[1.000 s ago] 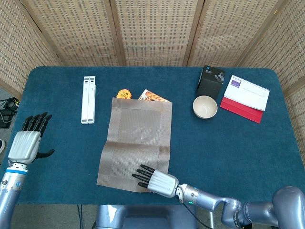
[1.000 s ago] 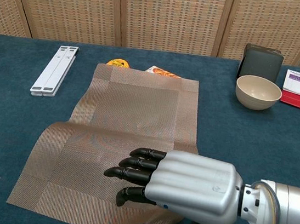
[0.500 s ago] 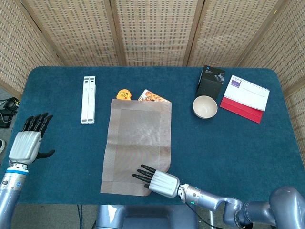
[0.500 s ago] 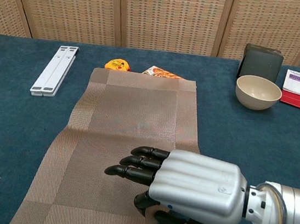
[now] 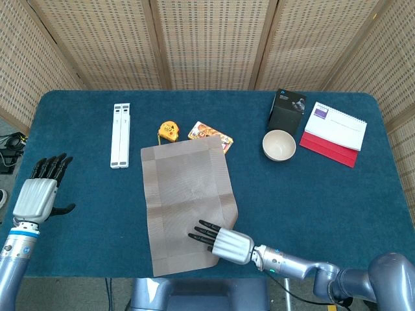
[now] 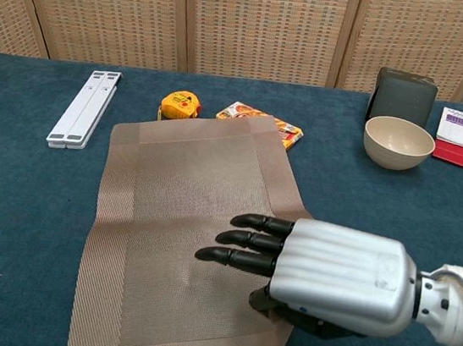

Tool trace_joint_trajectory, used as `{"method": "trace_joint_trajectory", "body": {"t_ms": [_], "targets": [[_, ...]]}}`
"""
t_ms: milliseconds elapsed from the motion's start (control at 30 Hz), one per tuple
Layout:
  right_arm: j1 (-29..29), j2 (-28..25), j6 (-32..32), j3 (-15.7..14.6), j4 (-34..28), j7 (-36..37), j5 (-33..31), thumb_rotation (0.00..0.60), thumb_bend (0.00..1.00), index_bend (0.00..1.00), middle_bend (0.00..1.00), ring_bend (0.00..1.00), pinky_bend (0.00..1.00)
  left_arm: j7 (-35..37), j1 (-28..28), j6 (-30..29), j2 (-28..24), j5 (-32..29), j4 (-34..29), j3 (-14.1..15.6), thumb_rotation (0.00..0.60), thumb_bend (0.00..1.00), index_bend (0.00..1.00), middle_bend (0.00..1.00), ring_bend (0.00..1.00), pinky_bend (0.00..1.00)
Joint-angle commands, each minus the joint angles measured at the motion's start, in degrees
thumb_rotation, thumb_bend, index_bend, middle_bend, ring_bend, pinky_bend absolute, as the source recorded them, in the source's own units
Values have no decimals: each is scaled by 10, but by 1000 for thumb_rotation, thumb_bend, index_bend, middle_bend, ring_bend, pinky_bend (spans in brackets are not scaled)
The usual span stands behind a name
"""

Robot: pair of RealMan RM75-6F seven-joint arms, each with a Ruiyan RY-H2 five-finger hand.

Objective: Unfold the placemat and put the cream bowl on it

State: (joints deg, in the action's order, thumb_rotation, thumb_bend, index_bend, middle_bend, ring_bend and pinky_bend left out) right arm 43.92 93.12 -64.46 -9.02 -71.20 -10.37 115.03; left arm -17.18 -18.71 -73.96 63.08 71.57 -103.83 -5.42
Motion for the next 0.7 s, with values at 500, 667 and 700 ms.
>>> {"method": "trace_joint_trajectory", "body": {"t_ms": [500, 667, 700], "targets": [[73, -85, -17, -16, 236, -58, 72, 600, 482, 680, 39, 0, 0, -12, 0, 1, 5, -1, -4, 0, 600, 0, 0, 0, 0, 0], [98, -64, -5, -17, 291, -58, 77, 600, 447, 682, 18, 0, 0, -16, 1, -1, 6, 0, -4, 1, 600, 0, 0, 0, 0, 0], [104, -60, -2, -16, 300, -57, 75, 600, 430, 682, 15, 0, 0, -17, 1, -1, 7, 0, -4, 1, 600, 0, 0, 0, 0, 0]]}}
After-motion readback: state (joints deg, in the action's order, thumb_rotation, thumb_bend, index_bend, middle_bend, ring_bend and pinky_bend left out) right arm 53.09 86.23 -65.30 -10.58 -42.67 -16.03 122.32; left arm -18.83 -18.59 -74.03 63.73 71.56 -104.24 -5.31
